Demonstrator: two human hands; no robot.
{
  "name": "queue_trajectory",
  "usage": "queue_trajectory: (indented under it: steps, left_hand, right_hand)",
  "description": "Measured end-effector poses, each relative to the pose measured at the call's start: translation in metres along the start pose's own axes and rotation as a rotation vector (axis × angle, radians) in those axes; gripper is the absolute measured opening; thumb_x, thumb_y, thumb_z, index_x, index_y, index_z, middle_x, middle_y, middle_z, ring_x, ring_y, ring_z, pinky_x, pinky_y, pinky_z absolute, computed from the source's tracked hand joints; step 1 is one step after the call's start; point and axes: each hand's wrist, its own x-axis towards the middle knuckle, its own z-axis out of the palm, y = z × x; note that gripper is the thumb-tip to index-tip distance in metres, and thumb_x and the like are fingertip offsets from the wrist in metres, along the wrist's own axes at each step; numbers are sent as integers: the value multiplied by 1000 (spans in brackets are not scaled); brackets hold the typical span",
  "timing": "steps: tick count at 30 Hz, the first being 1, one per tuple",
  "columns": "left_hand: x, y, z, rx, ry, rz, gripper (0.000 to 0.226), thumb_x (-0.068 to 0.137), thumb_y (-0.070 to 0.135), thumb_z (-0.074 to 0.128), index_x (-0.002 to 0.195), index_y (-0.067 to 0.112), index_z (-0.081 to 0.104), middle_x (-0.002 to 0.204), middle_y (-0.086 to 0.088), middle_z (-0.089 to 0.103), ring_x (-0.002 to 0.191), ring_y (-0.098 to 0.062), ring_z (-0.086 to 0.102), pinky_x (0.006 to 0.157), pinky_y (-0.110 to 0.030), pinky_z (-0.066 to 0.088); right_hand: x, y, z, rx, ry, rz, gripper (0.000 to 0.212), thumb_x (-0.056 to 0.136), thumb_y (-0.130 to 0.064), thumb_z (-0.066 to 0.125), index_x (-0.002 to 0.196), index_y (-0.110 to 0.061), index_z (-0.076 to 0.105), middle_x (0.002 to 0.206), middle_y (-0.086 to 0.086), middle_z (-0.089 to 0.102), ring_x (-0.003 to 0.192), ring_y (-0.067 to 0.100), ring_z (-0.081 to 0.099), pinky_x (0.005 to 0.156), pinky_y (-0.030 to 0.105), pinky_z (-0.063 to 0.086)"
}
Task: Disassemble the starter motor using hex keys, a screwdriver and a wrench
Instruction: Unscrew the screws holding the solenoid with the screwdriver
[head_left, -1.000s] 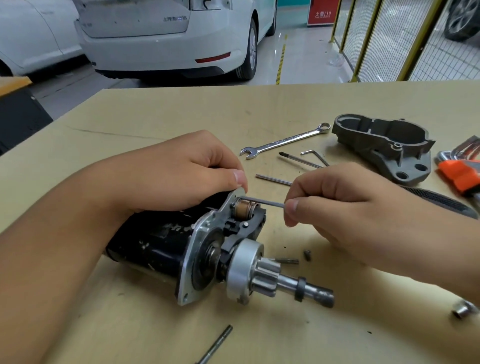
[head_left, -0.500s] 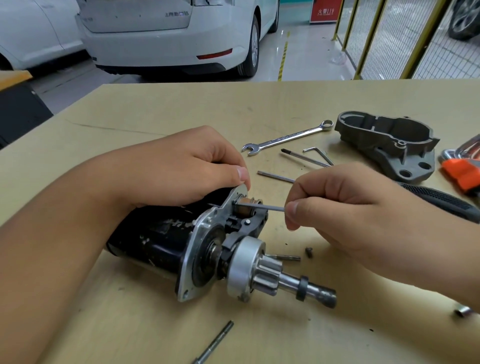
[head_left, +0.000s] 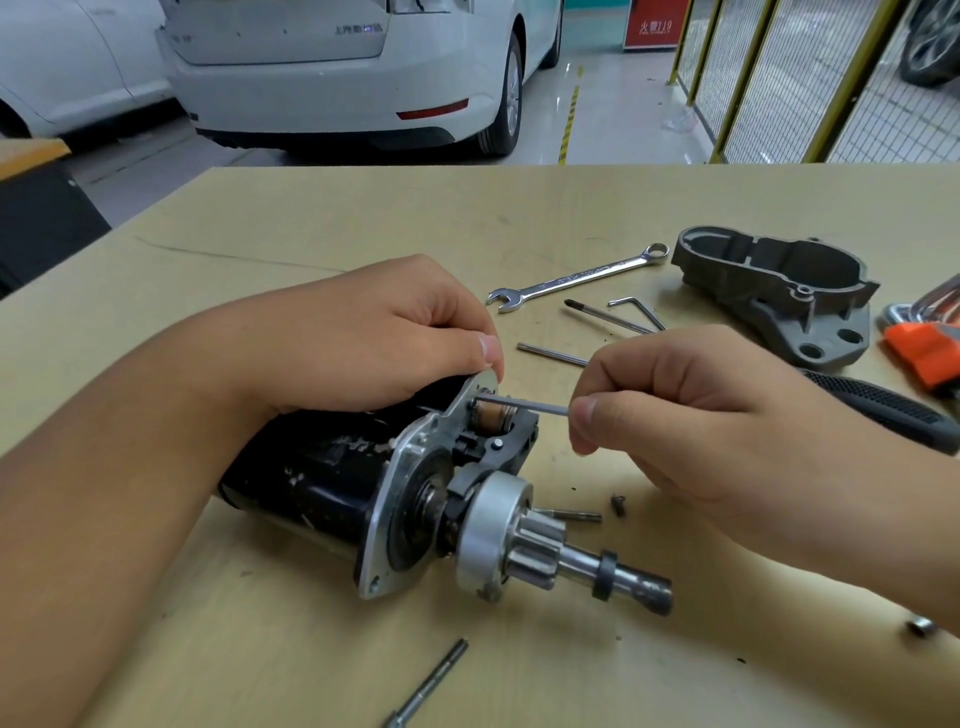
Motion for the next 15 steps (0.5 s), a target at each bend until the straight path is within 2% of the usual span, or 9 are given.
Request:
queue_trajectory:
  steps: [3,6,9,13,15]
  left_hand:
    - [0,0,-1,4,-2,-6,31,91,43,54,88,28,80,79,-12,73,65,-15,64,67,-35,51]
    - [0,-1,-1,4,3,-6,31,91,43,54,89,27,80,77,-9,74,65,-13,64,66,-35,51]
    - [0,-1,-1,12,7,-6,31,91,44,54,90,28,80,78,-8,74,65,-14,65,66,-37,52]
    - [-1,-1,-1,14,4,0,31,91,44,54,91,27,80,79,-11,74,67,-17,65,70,-43,54]
    - [-1,0,0,14,4,4,31,90,43,54,91,26,80,79,-11,74,66,-16,64,70,-41,54]
  right_hand:
    - [-1,-1,-1,-38,-7,-9,22,93,-40,59,82,-25,71,45,-7,39,41,7,34,40,21,29]
    - [-2,-1,0,-31,-8,-4,20,95,-34,60,82,-24,71,45,-7,39,41,8,34,40,21,29]
    - [-1,-1,1,-13,18,-10,23,85,-41,56,83,-23,71,45,-7,39,41,8,34,40,23,29]
    - [-1,-2,0,-46,22,-21,22,86,-40,56,82,-24,70,45,-7,40,41,6,35,39,20,30]
    - [-2,-1,1,-48,8,-14,22,84,-41,55,83,-25,71,45,-7,41,41,5,35,40,20,30]
